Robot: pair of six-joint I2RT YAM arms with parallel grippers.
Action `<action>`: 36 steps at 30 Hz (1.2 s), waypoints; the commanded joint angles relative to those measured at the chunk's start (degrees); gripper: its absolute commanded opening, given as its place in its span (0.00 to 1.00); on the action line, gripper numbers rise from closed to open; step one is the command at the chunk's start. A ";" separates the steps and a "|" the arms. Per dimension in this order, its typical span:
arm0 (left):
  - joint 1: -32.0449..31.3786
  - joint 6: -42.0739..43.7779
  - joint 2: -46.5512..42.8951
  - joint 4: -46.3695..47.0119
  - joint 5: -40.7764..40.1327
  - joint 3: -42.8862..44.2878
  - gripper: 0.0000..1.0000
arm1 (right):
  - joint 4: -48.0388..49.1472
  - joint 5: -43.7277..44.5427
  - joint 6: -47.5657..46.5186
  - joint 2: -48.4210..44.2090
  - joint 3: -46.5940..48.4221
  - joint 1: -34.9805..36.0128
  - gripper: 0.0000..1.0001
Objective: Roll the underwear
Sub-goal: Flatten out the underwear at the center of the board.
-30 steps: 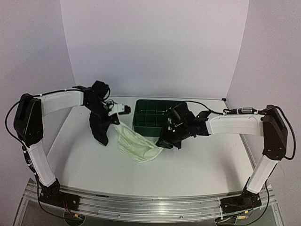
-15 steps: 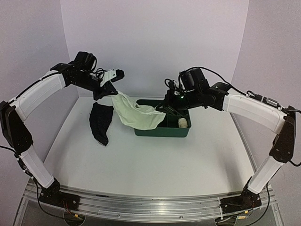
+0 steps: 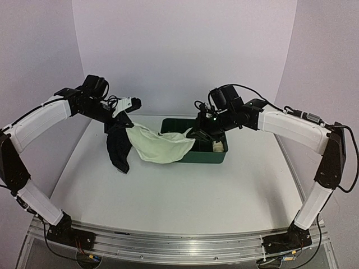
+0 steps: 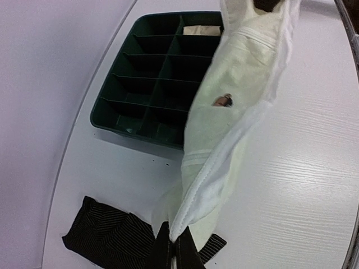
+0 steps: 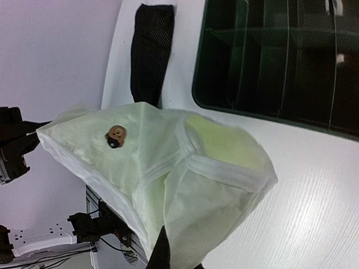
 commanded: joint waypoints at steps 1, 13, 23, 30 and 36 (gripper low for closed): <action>-1.88 2.32 -11.87 -0.67 4.34 -16.45 0.00 | -0.83 -3.67 1.16 -0.53 -8.91 2.36 0.00; -20.52 -2.52 -22.78 1.67 4.20 -52.82 0.00 | 2.69 -7.98 -1.22 10.90 -25.32 13.86 0.00; -29.69 1.02 -14.29 -1.52 1.88 -50.67 0.30 | -0.63 -6.31 -3.39 10.71 -26.31 14.14 0.20; -30.93 9.25 -16.93 -11.81 7.08 -45.93 0.64 | -15.95 3.89 -10.79 9.08 -19.52 13.86 0.41; -26.93 9.95 -14.27 -11.97 5.74 -36.60 0.52 | -27.01 12.43 -11.78 7.53 -11.04 13.83 0.37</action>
